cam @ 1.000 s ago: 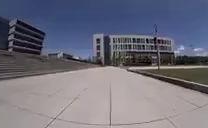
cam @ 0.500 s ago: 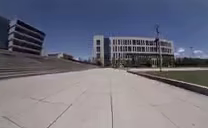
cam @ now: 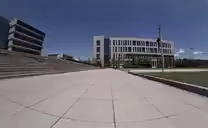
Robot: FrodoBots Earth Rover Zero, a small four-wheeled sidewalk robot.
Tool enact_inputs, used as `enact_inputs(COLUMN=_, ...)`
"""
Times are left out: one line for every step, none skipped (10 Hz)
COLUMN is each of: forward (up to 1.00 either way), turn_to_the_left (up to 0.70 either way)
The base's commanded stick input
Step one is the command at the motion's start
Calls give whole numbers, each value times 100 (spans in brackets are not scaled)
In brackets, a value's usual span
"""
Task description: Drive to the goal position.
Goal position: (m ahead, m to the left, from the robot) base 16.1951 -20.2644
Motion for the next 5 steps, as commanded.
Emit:
enact_inputs(forward=70, turn_to_the_left=0)
enact_inputs(forward=70, turn_to_the_left=0)
enact_inputs(forward=70, turn_to_the_left=0)
enact_inputs(forward=70, turn_to_the_left=0)
enact_inputs(forward=70, turn_to_the_left=0)
